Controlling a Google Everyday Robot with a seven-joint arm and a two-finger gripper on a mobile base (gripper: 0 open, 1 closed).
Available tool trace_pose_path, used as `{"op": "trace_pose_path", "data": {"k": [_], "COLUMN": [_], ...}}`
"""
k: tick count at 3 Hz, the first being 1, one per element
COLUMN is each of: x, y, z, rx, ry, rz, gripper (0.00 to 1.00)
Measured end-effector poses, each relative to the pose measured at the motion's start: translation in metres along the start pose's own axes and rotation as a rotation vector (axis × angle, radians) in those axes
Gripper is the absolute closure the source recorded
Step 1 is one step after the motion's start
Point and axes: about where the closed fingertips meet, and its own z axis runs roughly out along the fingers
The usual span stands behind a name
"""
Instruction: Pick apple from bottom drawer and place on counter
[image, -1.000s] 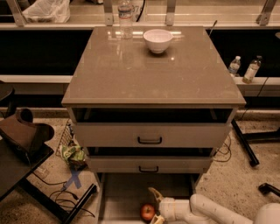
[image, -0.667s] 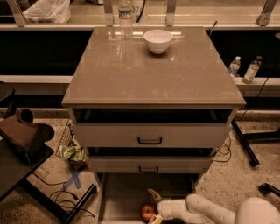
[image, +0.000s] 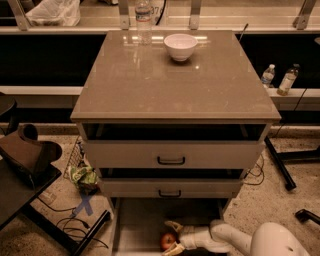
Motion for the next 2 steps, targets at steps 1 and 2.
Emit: {"op": "trace_pose_path", "data": {"k": [1,2], "x": [0.0076,0.0080], "y": [0.0066,0.0082], "z": [0.0096,0.0123], "rx": [0.004,0.003], "ry": [0.044,0.044], "rz": [-0.025,-0.023], "gripper": [0.45,0.76]}}
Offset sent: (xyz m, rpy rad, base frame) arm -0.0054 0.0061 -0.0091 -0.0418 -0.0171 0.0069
